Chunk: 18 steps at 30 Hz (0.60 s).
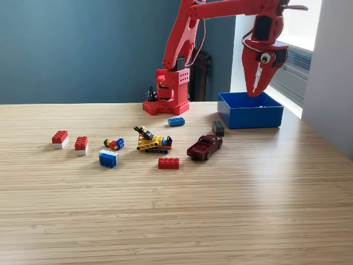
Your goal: Grasp a lego block and put it in the bin.
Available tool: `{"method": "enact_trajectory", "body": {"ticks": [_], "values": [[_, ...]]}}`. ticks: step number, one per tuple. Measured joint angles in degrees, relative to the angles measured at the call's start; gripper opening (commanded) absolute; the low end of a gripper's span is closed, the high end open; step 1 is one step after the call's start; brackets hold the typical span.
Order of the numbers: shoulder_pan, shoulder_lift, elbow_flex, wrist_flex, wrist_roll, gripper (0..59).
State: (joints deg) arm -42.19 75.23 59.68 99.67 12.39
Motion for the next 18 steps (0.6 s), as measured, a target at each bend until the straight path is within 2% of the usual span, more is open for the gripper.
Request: {"method": "enact_trajectory", "body": {"ticks": [9,18], "values": [[22.2,2.0,2.5,0.0,-4.6,0.0],[25.8,2.2,4.3,0.0,-7.2,0.1]]}}
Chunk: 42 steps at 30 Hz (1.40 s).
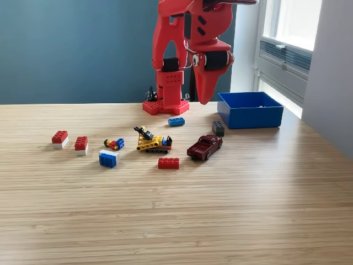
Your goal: Grasp a lego block and put it in the bin.
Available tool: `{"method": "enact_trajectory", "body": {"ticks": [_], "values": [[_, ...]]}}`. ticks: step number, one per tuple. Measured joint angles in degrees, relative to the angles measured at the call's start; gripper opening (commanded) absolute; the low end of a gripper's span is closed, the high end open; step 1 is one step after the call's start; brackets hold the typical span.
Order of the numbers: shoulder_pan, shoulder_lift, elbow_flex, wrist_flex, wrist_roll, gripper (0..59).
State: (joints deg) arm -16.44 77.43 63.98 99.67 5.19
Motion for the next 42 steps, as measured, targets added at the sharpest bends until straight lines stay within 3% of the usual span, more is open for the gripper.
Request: {"method": "enact_trajectory", "body": {"ticks": [29,42], "values": [[1.1,0.0,0.2,0.0,0.4,0.1],[10.0,0.0,0.2,-1.0,-1.6,0.1]]}}
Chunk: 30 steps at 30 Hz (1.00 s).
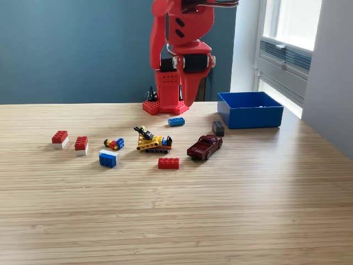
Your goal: Grasp a lego block and put it in the bin.
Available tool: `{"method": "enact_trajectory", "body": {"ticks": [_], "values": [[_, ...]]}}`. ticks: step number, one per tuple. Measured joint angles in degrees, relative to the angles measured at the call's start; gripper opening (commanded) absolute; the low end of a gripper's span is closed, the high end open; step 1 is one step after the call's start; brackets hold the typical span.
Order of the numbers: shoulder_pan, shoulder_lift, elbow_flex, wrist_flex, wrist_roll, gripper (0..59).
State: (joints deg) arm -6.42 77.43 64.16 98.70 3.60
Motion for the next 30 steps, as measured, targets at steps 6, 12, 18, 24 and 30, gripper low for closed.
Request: {"method": "enact_trajectory", "body": {"ticks": [6,12,18,24,30], "values": [[10.3,0.0,0.0,-3.3,-0.4,0.1],[19.9,0.0,1.1,-6.2,-0.6,0.1],[26.8,0.0,4.4,-9.9,-2.0,0.1],[32.1,0.0,6.2,-13.6,-2.0,0.1],[34.6,0.0,7.6,-15.4,-2.0,0.1]]}}
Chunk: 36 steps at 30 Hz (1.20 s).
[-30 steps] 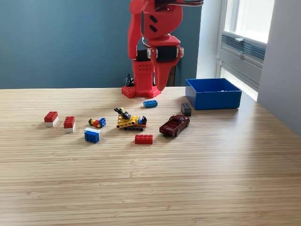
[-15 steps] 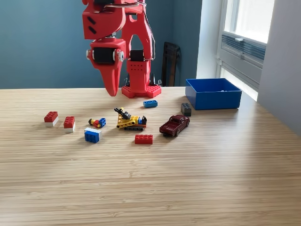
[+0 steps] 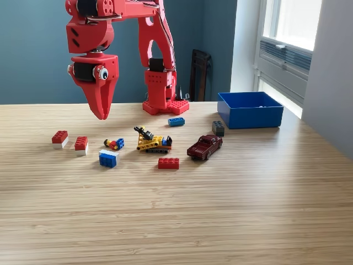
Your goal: Grasp a lego block and put it in the bin.
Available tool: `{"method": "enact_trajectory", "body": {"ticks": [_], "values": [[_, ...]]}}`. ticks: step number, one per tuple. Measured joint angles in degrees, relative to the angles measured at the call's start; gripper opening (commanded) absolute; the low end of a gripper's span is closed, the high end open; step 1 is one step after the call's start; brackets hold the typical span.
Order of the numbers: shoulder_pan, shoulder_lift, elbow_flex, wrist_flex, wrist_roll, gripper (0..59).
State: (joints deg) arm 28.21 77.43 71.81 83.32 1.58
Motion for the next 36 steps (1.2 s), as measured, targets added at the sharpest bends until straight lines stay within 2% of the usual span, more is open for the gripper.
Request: {"method": "enact_trajectory", "body": {"ticks": [5,13,17,23,36], "values": [[0.2,0.0,1.1,0.0,-1.4,1.3],[0.2,0.0,3.3,0.0,-6.8,18.6],[0.2,0.0,4.1,0.0,-9.6,23.0],[0.6,0.0,4.2,-0.3,-11.8,23.3],[5.5,0.0,10.1,-7.6,-15.9,22.9]]}}
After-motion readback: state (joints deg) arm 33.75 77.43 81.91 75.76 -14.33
